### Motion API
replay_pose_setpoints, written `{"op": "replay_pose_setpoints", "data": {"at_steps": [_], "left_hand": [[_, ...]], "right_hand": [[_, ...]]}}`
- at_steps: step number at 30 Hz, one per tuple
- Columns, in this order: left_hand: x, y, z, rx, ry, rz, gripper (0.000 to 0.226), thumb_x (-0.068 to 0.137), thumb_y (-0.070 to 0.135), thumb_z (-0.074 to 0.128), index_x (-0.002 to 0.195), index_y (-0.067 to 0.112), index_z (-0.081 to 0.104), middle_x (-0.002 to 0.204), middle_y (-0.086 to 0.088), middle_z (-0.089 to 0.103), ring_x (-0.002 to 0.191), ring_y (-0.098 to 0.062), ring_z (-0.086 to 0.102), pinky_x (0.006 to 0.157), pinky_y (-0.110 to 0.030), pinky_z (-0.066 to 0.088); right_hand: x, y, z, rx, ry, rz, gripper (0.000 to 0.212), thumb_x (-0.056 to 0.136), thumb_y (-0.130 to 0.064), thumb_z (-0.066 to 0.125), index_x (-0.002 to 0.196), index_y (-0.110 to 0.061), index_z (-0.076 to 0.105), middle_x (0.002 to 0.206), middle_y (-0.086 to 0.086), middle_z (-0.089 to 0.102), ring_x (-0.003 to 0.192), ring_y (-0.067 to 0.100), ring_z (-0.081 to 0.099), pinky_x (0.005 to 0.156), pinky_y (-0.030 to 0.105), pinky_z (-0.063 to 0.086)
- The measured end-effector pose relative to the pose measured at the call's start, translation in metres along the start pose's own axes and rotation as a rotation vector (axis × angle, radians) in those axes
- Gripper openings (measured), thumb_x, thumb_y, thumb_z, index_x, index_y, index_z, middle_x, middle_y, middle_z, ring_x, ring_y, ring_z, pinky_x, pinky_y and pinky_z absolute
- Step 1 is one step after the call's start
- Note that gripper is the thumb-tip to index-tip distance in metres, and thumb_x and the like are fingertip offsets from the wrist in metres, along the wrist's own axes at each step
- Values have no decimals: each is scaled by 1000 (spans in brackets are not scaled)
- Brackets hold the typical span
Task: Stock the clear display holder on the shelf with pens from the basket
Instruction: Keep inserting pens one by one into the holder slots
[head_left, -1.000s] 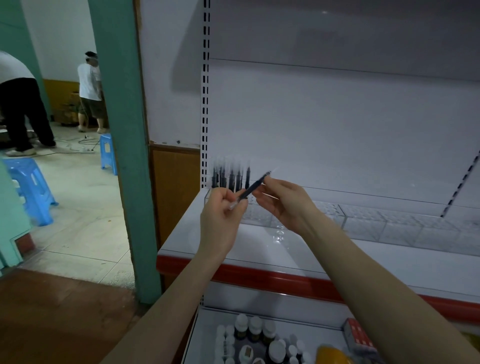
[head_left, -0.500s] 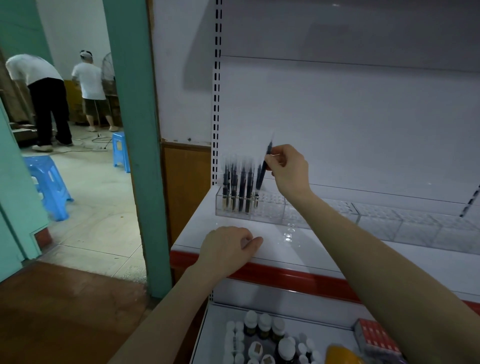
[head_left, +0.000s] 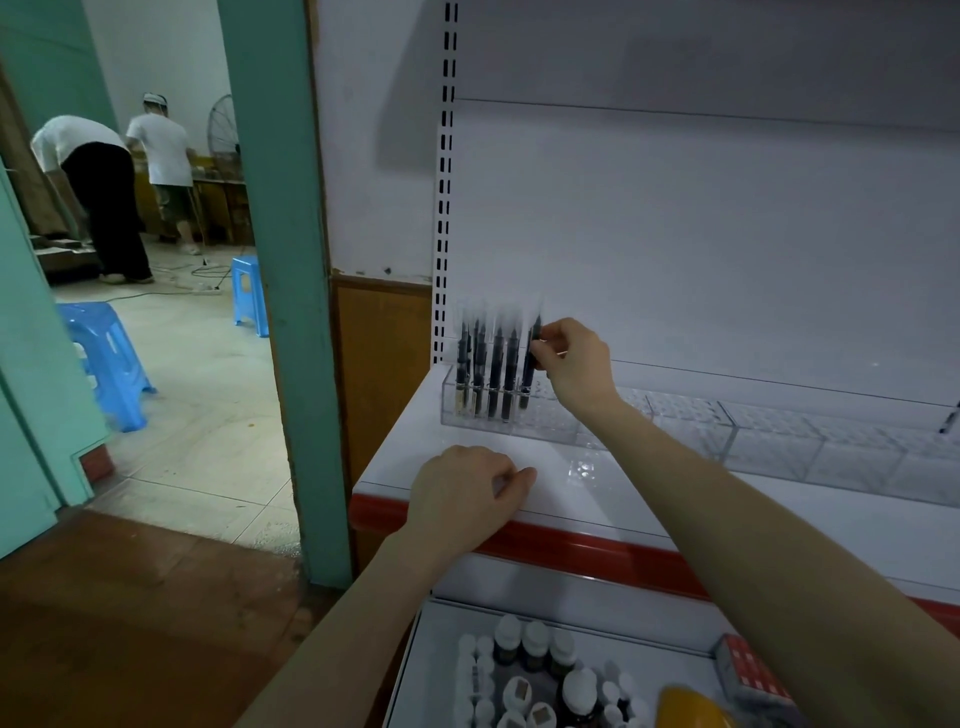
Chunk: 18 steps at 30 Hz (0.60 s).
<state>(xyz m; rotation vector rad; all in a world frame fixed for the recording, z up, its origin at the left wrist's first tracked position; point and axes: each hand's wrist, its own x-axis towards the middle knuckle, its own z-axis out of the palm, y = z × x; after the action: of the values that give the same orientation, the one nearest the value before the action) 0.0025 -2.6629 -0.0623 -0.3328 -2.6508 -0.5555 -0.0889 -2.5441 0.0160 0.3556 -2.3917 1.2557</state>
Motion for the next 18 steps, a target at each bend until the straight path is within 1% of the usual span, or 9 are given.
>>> {"op": "replay_pose_setpoints", "data": {"at_steps": [3, 5, 8, 12, 14, 16, 17, 18], "left_hand": [[0, -1, 1, -13, 21, 1, 75, 75, 66, 10, 83, 20, 69, 82, 4, 67, 80, -13, 57, 72, -29, 49], [0, -1, 2, -2, 15, -1, 76, 74, 66, 9, 84, 20, 69, 83, 4, 66, 81, -13, 56, 73, -30, 48], [0, -2, 3, 11, 18, 4, 64, 81, 61, 20, 84, 20, 69, 83, 4, 67, 81, -13, 56, 73, -29, 48], [0, -2, 2, 22, 18, 9, 65, 81, 61, 19, 84, 19, 69, 83, 3, 67, 82, -14, 58, 72, -30, 48], [0, -1, 1, 29, 14, 15, 60, 87, 59, 26, 84, 18, 69, 83, 1, 67, 81, -15, 58, 72, -30, 49], [-1, -1, 0, 39, 18, 21, 50, 93, 53, 34, 86, 18, 69, 85, 0, 67, 81, -15, 58, 73, -30, 48], [-2, 0, 0, 46, 19, 19, 48, 94, 51, 36, 87, 18, 69, 86, 0, 67, 81, -15, 58, 73, -30, 48], [-2, 0, -2, 51, 12, 14, 47, 94, 51, 36, 88, 18, 69, 86, 0, 67, 80, -15, 58, 72, -30, 48]], "right_hand": [[-1, 5, 4, -20, -21, 18, 22, 92, -11, 55, 108, 3, 58, 102, 20, 65, 94, 34, 62, 87, 44, 49], [-2, 8, 6, -24, -21, 31, 23, 92, -12, 54, 109, 3, 57, 101, 20, 65, 94, 33, 62, 86, 41, 49], [-2, 9, 6, -33, -22, 40, 24, 93, -13, 53, 111, 2, 56, 103, 19, 65, 95, 31, 61, 83, 35, 48], [-5, 9, 4, -58, -34, 69, 26, 93, -15, 53, 114, 1, 55, 102, 19, 65, 96, 29, 60, 77, 27, 43], [-13, 9, -1, -40, 4, 62, 26, 93, -14, 53, 115, 0, 55, 101, 18, 65, 96, 27, 60, 75, 23, 41], [-26, 7, -9, 11, 71, 46, 24, 93, -12, 52, 115, -1, 56, 101, 15, 65, 92, 23, 60, 69, 15, 42], [-35, 5, -14, 50, 107, 41, 23, 93, -12, 52, 114, -2, 56, 99, 13, 65, 89, 20, 60, 66, 10, 43], [-45, 3, -19, 93, 142, 33, 21, 93, -11, 52, 112, -3, 57, 95, 9, 65, 87, 19, 61, 67, 8, 45]]}}
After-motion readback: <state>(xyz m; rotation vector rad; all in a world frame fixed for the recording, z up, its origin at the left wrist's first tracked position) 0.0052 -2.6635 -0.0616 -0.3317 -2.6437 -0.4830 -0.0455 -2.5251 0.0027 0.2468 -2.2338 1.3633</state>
